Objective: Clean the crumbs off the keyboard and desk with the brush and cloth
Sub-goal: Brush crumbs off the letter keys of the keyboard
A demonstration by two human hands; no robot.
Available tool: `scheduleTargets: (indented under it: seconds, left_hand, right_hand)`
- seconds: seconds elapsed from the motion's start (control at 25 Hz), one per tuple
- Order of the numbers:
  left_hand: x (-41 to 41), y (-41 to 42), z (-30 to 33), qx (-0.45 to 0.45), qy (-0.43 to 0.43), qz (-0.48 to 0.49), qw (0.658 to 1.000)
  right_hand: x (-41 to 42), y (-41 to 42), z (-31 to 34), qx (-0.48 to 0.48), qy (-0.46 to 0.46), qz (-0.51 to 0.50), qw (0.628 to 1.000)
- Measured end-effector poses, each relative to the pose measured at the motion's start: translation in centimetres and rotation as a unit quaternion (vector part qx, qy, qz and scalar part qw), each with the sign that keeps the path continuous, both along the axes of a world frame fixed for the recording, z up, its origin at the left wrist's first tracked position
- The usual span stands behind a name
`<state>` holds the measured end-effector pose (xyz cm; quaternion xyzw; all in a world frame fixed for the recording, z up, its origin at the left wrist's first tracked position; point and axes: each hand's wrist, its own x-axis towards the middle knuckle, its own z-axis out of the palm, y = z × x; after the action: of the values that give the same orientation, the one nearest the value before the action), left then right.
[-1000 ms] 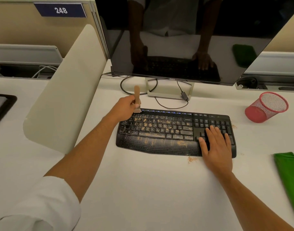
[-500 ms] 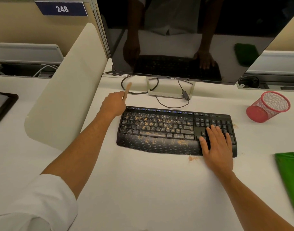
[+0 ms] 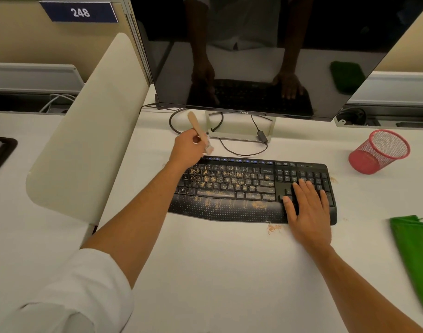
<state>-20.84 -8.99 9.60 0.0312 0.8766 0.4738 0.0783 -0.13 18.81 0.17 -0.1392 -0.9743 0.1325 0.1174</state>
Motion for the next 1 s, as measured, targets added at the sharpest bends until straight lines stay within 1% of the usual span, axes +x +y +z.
scheduleTargets:
  seconds: [0.08, 0.16, 0.28, 0.4, 0.6, 0.68, 0.72, 0.88, 1.0]
  left_hand:
    - [0.6, 1.6, -0.2, 0.007, -0.011, -0.026, 1.000]
    - [1.0, 2.4, -0.7, -0.013, -0.017, -0.039, 0.999]
    - [1.0, 1.8, -0.7, -0.068, -0.014, 0.003, 0.998]
    - [0.3, -0.5, -0.4, -0.098, -0.012, 0.055, 0.994]
    - [-0.4, -4.7, -0.1, -0.182, 0.021, 0.109, 0.977]
    - [-0.3, -5.4, 0.2, -0.200, 0.030, 0.121, 0.972]
    - [-0.2, -5.6, 0.3, -0.194, 0.031, 0.125, 0.973]
    - [0.1, -5.4, 0.7, -0.119, 0.023, 0.111, 0.986]
    - [0.4, -5.6, 0.2, -0.122, 0.009, 0.081, 0.989]
  right_hand:
    - [0.0, 0.0, 0.0, -0.001, -0.001, 0.000, 1.000]
    - [0.0, 0.0, 0.0, -0.004, 0.000, 0.000, 1.000]
    - [0.0, 0.0, -0.1, -0.003, 0.000, 0.000, 1.000]
    - [0.0, 0.1, -0.2, -0.001, 0.000, 0.000, 1.000]
    - [0.0, 0.1, -0.1, -0.001, -0.006, 0.000, 1.000]
    - [0.0, 0.1, 0.0, -0.001, -0.007, 0.001, 1.000]
    - [0.0, 0.1, 0.0, -0.001, -0.007, 0.001, 1.000]
    - [-0.1, 0.0, 0.0, 0.000, -0.008, 0.000, 1.000]
    - [0.0, 0.0, 0.0, -0.003, -0.007, 0.000, 1.000]
